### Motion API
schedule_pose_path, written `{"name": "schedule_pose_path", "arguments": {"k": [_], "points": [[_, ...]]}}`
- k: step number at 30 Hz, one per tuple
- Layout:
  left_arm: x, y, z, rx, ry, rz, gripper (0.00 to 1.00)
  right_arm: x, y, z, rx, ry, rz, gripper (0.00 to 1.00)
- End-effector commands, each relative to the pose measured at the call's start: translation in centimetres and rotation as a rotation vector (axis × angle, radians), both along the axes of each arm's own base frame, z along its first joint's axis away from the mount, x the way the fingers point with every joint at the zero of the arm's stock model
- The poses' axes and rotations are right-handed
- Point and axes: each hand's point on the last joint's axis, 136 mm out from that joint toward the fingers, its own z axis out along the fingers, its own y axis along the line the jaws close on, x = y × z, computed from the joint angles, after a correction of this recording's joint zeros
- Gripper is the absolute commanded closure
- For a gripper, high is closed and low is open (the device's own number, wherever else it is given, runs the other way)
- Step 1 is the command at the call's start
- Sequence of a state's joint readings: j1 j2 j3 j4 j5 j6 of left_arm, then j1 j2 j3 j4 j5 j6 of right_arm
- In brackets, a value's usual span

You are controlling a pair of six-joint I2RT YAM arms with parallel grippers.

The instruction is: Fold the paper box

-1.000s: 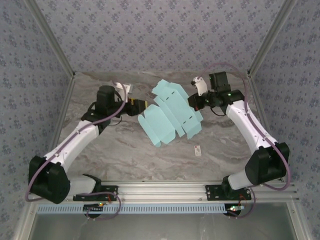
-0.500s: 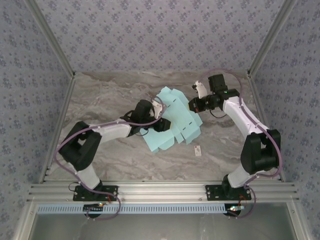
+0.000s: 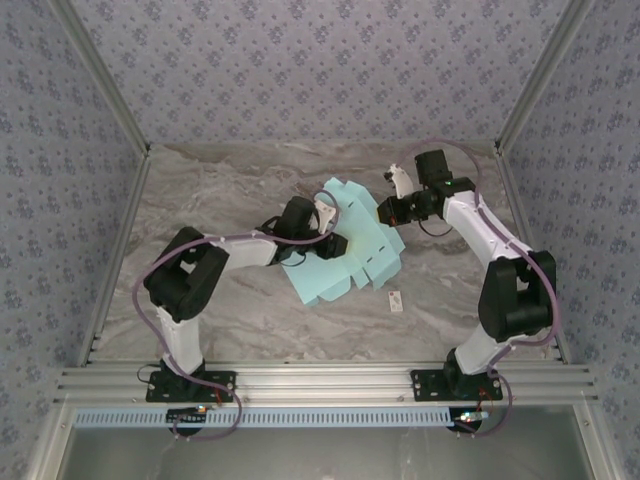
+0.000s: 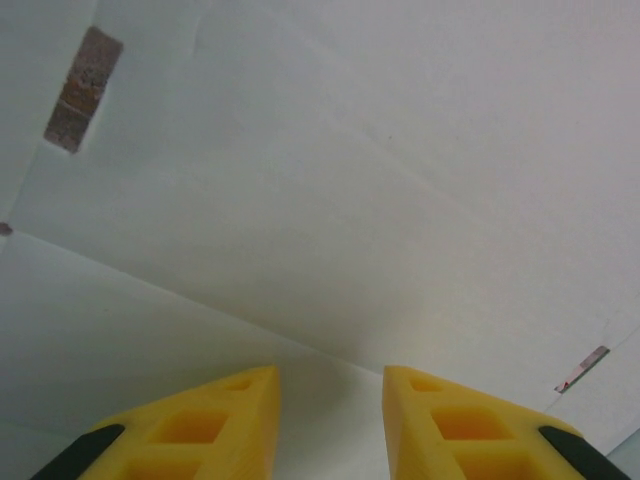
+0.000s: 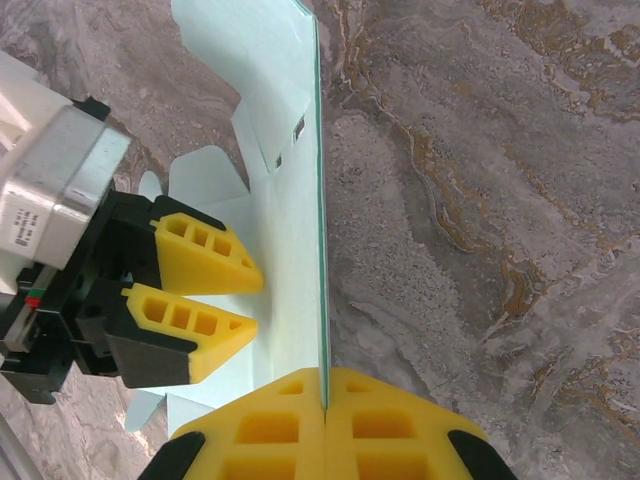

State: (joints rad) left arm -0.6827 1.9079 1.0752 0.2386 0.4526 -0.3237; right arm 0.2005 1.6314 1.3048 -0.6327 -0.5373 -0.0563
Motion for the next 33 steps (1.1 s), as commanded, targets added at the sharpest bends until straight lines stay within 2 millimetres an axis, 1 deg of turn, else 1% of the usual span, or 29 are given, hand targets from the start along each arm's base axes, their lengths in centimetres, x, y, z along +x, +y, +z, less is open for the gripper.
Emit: {"name": "schedule_pose_path", "arguments": {"k": [1,6,8,10,14,19,24,26,31,33], "points": [[0.3,-0.8,0.2,-0.032,-0.011,-0.016,0.68,0.1,-0.4,-0.6,-0.008,0.019,-0.012,0.94],[0.7,-1.2,-1.4,-0.054,0.013,0.003,0.65,0.4,0.0,-1.0,0.002,0.022,-0.02,0.94],[1.0,-1.4,-2.0,-0.068,0.023,0.022,0.65,0.3,0.1,-1.4,-0.009,0.032,-0.03,0.94],[1.2,-1.6,-2.6,-0.089,0.037,0.039,0.65,0.7,0.2,-1.7,-0.028,0.015,-0.05,0.94],[1.6,-2.1,-3.4,-0.127,0.054,0.068,0.66,0.7,0.1,-2.7,-0.126,-0.009,-0.083,0.94],[1.7,-2.5,-3.6,-0.142,0.06,0.069,0.66,0.5,0.5,-3.5,-0.175,-0.008,-0.076,0.94],[1.6,-2.8,-4.5,-0.13,0.072,0.064,0.68,0.5,1.4,-3.4,-0.2,-0.028,-0.053,0.94],[1.5,-2.8,-5.1,-0.121,0.081,0.072,0.69,0.5,1.7,-3.3,-0.22,-0.038,-0.042,0.94],[1.6,-2.9,-6.5,-0.107,0.11,0.086,0.71,0.5,2.2,-3.7,-0.264,-0.045,-0.026,0.94],[1.7,-3.0,-6.7,-0.108,0.113,0.088,0.71,0.5,2.2,-4.0,-0.282,-0.044,-0.021,0.94]]}}
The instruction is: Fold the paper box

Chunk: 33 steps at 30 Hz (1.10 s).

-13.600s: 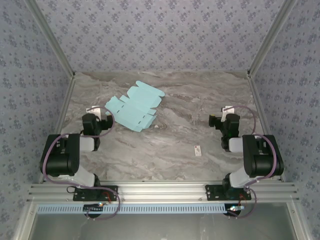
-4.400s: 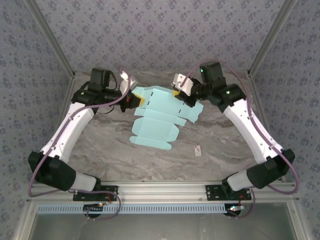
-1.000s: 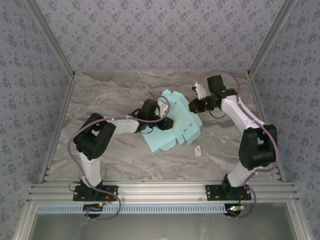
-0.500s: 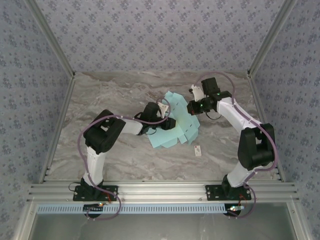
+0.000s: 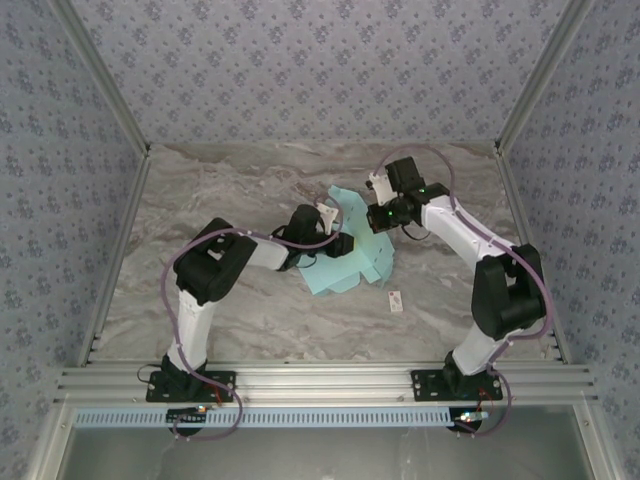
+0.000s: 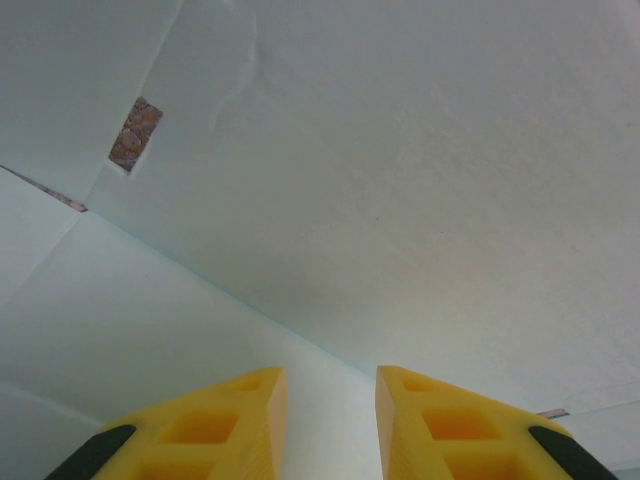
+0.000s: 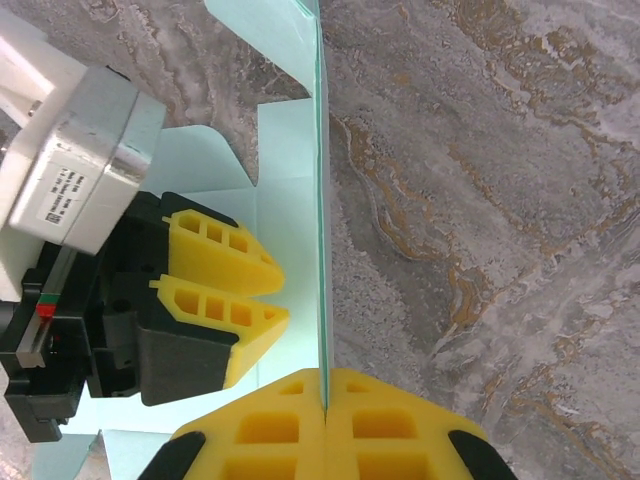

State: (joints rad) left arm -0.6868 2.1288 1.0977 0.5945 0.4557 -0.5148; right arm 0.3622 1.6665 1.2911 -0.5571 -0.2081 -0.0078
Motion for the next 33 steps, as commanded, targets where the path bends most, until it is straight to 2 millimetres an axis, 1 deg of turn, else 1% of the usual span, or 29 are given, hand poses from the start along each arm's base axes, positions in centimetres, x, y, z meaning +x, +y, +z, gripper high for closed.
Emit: {"name": "schedule_pose_path", "arguments": {"k": [1,3,4,9,11,13,18,22,26,29,33], "points": [[-1.2,-0.2,-3.2,0.047,0.082,-0.007,0.71,-0.3,0.3,-1.3,-0.046,0.039,0.02,0.94],[-1.3,-0.2,-2.8,0.047,0.076,-0.01,0.72,0.0,0.2,-1.1,-0.061,0.025,0.022,0.94],[-1.3,-0.2,-2.5,0.047,0.07,-0.013,0.72,-0.4,0.0,-1.2,-0.08,0.038,0.028,0.94],[-1.4,0.1,0.3,0.059,-0.001,-0.032,0.7,0.1,-0.7,-0.6,-0.135,0.01,0.05,0.95],[-1.3,0.5,1.4,0.093,-0.055,-0.045,0.68,0.2,-0.8,-0.5,-0.143,0.008,0.062,0.95],[-1.2,1.0,1.9,0.145,-0.111,-0.06,0.68,0.3,-1.0,-0.5,-0.147,0.009,0.066,0.95],[-0.9,2.0,1.5,0.281,-0.195,-0.104,0.68,0.4,-0.8,-0.6,-0.135,0.014,0.079,0.95],[-0.8,2.5,0.6,0.338,-0.223,-0.114,0.7,0.4,-0.9,-0.7,-0.133,0.019,0.079,0.95],[-1.2,3.0,-0.5,0.369,-0.219,-0.122,0.73,0.7,-1.2,-0.4,-0.136,0.015,0.075,0.95],[-1.5,2.9,-1.6,0.39,-0.208,-0.127,0.73,0.8,-1.0,-0.3,-0.13,0.008,0.081,0.95],[-2.0,2.2,-3.0,0.422,-0.207,-0.14,0.74,0.8,-0.4,-0.4,-0.121,0.001,0.093,0.95]]}}
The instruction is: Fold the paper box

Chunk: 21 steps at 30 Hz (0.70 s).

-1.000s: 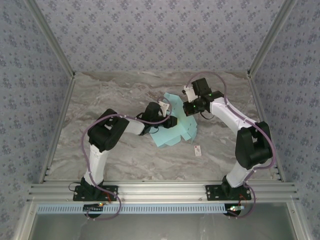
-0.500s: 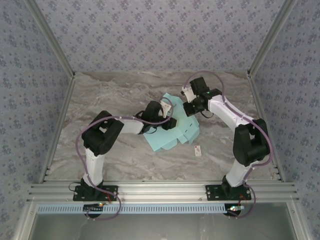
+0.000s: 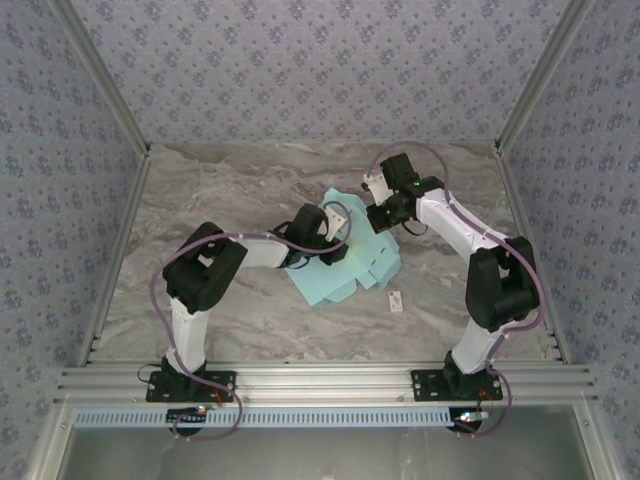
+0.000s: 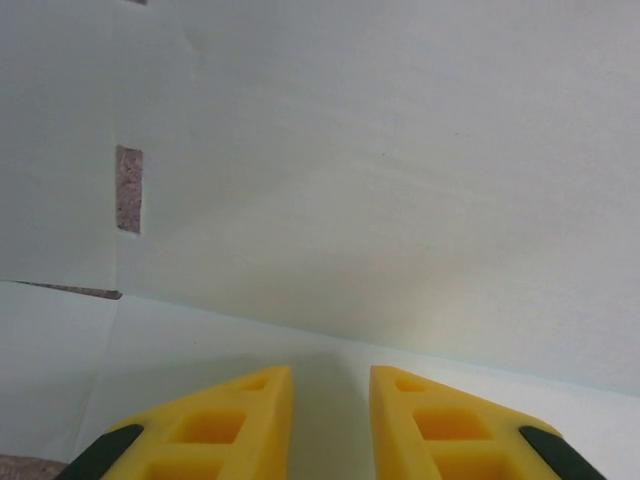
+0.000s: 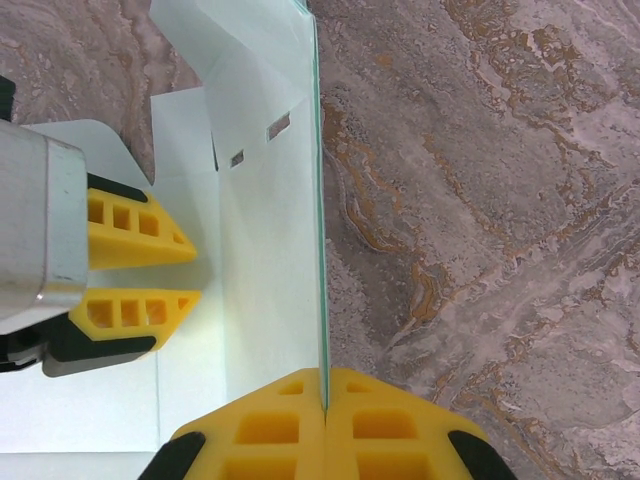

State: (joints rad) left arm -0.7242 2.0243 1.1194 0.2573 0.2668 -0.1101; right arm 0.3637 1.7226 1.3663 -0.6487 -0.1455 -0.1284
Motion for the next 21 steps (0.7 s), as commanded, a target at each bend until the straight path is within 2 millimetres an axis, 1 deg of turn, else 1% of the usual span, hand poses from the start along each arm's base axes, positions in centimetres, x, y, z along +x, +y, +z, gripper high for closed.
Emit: {"name": "schedule_pose_path", "arguments": {"k": [1,4,7,9,12,17,19,21], "points": [[-0.9,-0.5,-2.5,0.075,0.014,-0.026,0.74,0.3,0.6,0.2,-0.001,-0.005,0.02,0.95],[-1.3,-0.9,-3.7,0.086,0.009,-0.028,0.76,0.1,0.8,-0.1,-0.014,-0.012,0.02,0.96],[-1.1,-1.0,-3.7,0.063,0.002,-0.006,0.77,0.2,0.7,0.0,-0.026,-0.026,0.016,0.96],[-0.9,-0.9,-2.8,0.039,-0.017,0.013,0.77,0.3,0.2,0.3,-0.044,-0.043,0.013,0.96],[-0.6,-0.8,-0.5,0.0,-0.059,0.038,0.74,0.6,0.0,1.1,-0.062,-0.086,0.029,0.97],[-0.5,-0.3,3.6,-0.072,-0.086,0.075,0.65,0.7,-0.7,2.5,-0.151,-0.169,0.041,0.97],[-0.6,0.3,4.7,-0.096,-0.087,0.097,0.63,0.6,-1.0,3.1,-0.215,-0.208,0.052,0.97],[-0.8,1.4,5.2,-0.118,-0.081,0.133,0.62,0.7,-1.3,3.6,-0.287,-0.256,0.059,0.98]]}}
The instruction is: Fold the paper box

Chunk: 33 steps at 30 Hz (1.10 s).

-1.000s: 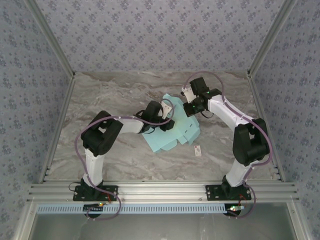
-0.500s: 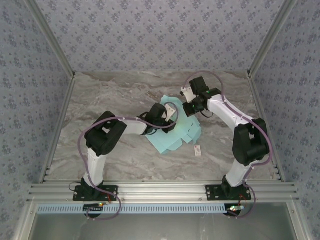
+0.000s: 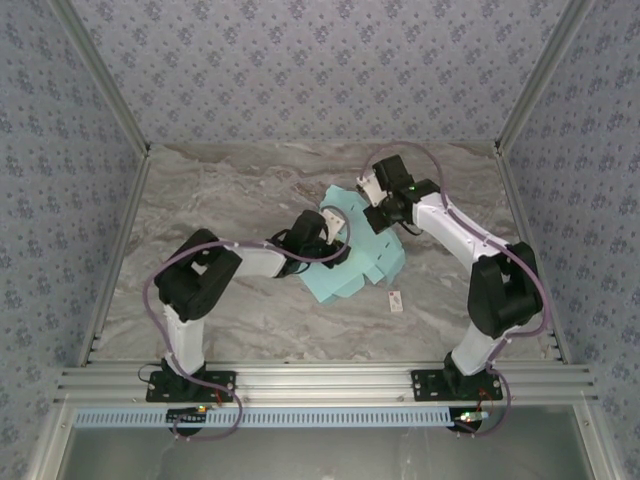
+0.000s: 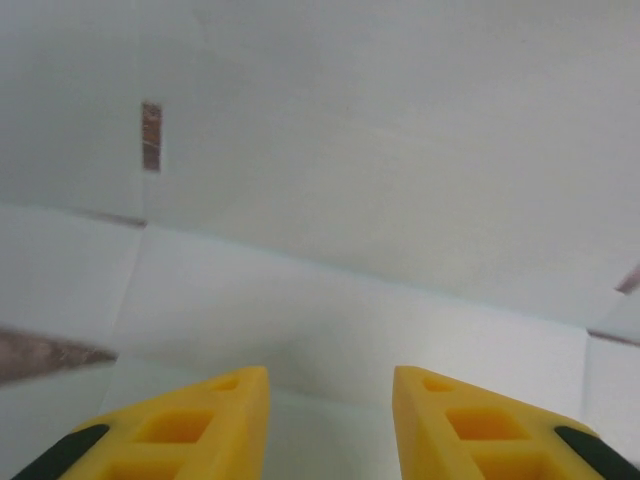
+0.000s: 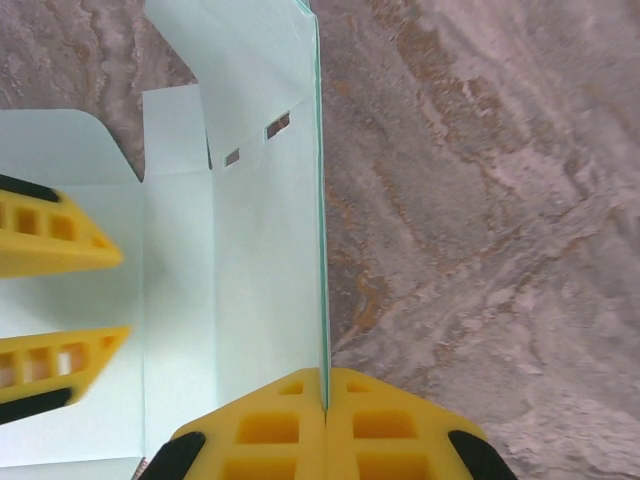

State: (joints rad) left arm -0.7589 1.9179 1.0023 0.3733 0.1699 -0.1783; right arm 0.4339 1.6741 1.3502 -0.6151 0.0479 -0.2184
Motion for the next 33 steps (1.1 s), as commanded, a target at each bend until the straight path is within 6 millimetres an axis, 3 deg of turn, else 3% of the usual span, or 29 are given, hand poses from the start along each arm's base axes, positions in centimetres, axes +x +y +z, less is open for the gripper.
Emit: {"name": "schedule_pose_path", "arguments": {"k": [1,7,19,26,33], "points": [[-0.1,1.3,2.6,-0.078,-0.001,0.062,0.62,0.5,-1.1,2.3,-0.138,-0.139,0.006,0.98],[-0.7,3.9,1.0,-0.112,0.105,0.143,0.63,0.4,-0.2,2.4,-0.297,-0.232,0.047,0.98],[-2.5,7.5,-1.6,-0.149,0.196,0.261,0.67,-1.0,3.5,-0.3,-0.458,-0.307,0.187,0.98],[-2.9,8.3,-2.7,-0.169,0.205,0.299,0.67,-3.1,4.7,-2.9,-0.505,-0.336,0.272,0.98],[-2.9,9.0,-3.3,-0.166,0.203,0.33,0.68,-4.7,6.4,-3.3,-0.493,-0.388,0.338,0.98]]}}
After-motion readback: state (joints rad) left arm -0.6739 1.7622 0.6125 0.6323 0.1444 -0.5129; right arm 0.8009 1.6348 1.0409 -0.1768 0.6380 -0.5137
